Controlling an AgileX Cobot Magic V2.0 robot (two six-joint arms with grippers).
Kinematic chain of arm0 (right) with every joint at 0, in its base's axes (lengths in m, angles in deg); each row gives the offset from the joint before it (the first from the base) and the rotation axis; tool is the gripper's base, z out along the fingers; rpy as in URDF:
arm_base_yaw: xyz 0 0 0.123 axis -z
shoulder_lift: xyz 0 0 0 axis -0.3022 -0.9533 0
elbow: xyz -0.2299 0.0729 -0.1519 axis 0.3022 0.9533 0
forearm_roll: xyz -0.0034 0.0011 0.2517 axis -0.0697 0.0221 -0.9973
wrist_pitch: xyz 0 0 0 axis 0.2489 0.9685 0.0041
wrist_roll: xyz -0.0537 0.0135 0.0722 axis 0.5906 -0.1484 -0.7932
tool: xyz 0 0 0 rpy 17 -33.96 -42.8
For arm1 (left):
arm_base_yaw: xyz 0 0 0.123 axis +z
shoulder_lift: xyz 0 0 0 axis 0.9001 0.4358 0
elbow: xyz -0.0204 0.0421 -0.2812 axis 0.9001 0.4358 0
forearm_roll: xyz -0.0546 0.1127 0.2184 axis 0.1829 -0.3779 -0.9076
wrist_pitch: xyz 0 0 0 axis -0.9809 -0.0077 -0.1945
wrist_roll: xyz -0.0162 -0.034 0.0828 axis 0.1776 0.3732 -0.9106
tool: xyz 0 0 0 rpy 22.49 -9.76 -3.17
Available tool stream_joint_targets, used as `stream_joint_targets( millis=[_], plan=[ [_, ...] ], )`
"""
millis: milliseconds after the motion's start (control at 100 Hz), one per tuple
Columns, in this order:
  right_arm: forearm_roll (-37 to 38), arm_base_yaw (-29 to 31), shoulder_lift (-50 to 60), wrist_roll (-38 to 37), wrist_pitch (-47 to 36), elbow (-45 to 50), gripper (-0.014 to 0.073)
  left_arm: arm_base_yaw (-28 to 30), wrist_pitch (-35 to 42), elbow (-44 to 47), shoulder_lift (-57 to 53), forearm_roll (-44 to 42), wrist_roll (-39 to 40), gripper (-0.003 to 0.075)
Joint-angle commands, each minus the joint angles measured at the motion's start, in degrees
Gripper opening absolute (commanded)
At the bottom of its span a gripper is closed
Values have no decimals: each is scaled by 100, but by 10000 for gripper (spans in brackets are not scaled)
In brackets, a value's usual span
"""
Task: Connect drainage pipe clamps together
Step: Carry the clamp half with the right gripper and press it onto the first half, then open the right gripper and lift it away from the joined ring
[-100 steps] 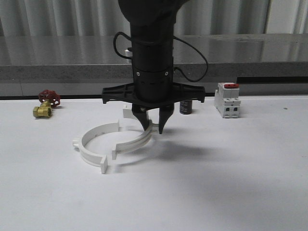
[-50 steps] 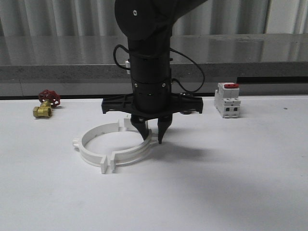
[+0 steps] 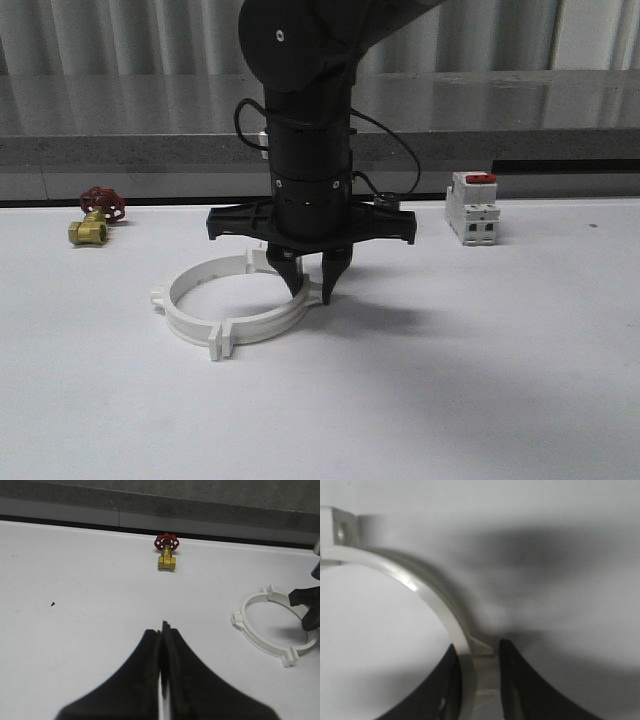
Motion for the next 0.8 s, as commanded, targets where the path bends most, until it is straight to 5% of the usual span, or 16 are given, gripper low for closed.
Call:
stream_joint_targets(
  millis=[0, 530, 790],
  plan=[
    [18, -21, 348, 0, -107, -177, 78, 18, 403, -147, 60, -40, -9, -21],
    [-92, -21, 348, 0, -123, -177, 94, 18, 403, -147, 60, -40, -9, -20],
    [-92, -21, 348, 7, -204, -177, 432, 18, 403, -147, 60, -40, -9, -20]
  ],
)
